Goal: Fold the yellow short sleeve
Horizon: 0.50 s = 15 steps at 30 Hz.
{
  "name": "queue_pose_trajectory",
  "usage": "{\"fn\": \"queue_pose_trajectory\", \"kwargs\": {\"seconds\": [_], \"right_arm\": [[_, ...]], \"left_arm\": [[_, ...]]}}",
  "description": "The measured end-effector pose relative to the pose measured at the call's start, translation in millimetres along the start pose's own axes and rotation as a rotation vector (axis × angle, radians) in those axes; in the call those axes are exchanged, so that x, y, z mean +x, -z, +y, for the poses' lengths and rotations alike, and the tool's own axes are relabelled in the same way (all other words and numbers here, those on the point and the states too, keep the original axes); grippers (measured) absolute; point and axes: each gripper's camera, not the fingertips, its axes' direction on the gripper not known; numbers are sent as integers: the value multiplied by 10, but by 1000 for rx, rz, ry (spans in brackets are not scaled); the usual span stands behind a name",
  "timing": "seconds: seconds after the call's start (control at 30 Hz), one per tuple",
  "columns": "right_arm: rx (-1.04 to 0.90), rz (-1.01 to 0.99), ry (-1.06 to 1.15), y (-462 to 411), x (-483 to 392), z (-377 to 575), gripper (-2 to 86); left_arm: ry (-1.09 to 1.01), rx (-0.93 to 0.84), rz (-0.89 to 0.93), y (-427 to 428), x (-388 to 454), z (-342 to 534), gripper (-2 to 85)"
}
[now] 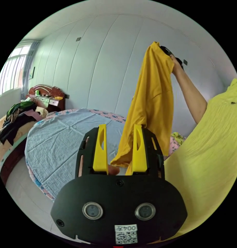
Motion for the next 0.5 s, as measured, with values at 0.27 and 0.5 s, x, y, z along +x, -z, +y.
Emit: {"fn": "queue_pose_trajectory", "kwargs": {"seconds": [0.27, 0.5], "right_arm": [[17, 297, 54, -454, -228, 389, -8], [-55, 365, 147, -989, -432, 625, -8]], "left_arm": [[-110, 24, 8, -110, 418, -249, 142], [-139, 43, -69, -449, 577, -383, 149]]}}
